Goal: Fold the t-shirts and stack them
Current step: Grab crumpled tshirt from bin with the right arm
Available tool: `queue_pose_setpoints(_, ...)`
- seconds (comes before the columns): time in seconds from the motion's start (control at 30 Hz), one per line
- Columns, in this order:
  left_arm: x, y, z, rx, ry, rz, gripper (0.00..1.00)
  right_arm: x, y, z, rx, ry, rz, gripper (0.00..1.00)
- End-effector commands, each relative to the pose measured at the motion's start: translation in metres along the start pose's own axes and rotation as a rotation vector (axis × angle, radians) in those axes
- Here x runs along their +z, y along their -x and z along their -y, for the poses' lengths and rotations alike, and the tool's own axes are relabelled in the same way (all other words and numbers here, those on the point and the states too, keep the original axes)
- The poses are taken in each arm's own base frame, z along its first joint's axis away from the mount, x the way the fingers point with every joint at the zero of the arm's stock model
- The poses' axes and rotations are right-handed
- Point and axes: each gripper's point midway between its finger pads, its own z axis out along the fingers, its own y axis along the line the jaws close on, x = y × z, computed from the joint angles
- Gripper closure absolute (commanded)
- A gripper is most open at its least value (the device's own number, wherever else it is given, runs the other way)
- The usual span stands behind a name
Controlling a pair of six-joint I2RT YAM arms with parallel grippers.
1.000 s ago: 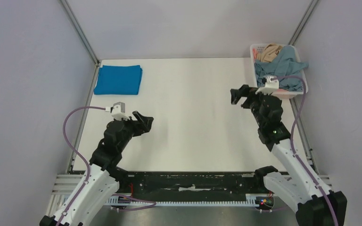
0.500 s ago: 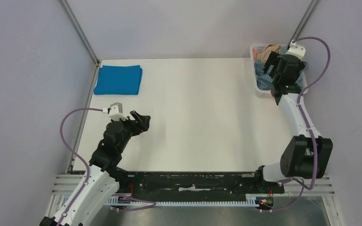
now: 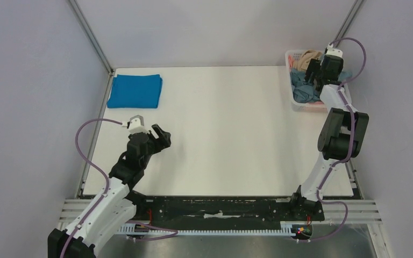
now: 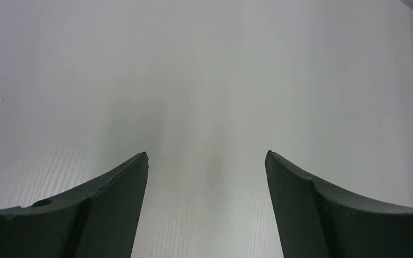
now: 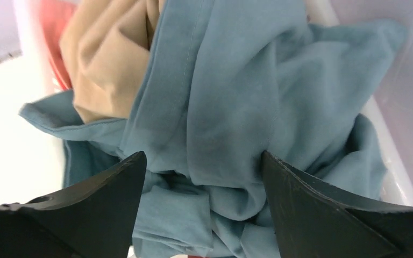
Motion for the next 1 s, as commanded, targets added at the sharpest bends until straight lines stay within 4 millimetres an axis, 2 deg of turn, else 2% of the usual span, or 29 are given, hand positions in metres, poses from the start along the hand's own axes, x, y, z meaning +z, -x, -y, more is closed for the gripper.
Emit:
queue_pose_setpoints(0.0,0.002,0.024,0.004,-0.066,0.02,0.088,0.14,0.008,0.011,0.002,-0.045,-0.013,0.029,0.22)
queue_pose_setpoints(0.17,0.002,0.026,-0.001,-0.072,0.044,0.1,0.14,0.015,0.015,0.01,-0.06,-0.043,0.055,0.28)
queue_pose_setpoints(0.3,0.001,0.027,-0.003,-0.068,0.058,0.104,0.14,0.024,0.019,0.012,-0.047,-0.05,0.062,0.41)
queue_pose_setpoints(0.37,0.001,0.028,-0.006,-0.071,0.075,0.109,0.14,0.024,0.025,0.015,-0.037,-0.058,0.073,0.52)
queue_pose_setpoints(0.47,0.0,0.029,-0.008,-0.074,0.089,0.113,0.14,0.016,0.038,0.021,-0.043,-0.081,0.099,0.8)
queue_pose_setpoints(0.53,0.0,0.029,-0.009,-0.074,0.096,0.111,0.14,0.006,0.049,0.027,-0.043,-0.101,0.121,0.96)
queue_pose_setpoints(0.57,-0.001,0.029,-0.009,-0.075,0.095,0.11,0.14,0.0,0.054,0.033,-0.039,-0.114,0.132,1.0)
queue_pose_setpoints(0.73,-0.002,0.029,-0.008,-0.08,0.087,0.111,0.14,-0.042,0.088,0.05,-0.006,-0.167,0.213,1.0)
queue_pose_setpoints(0.87,-0.004,0.03,-0.013,-0.089,0.107,0.126,0.14,-0.082,0.125,0.055,0.036,-0.176,0.307,1.0)
queue_pose_setpoints(0.97,-0.006,0.033,-0.016,-0.097,0.12,0.14,0.14,-0.104,0.154,0.053,0.046,-0.15,0.378,1.0)
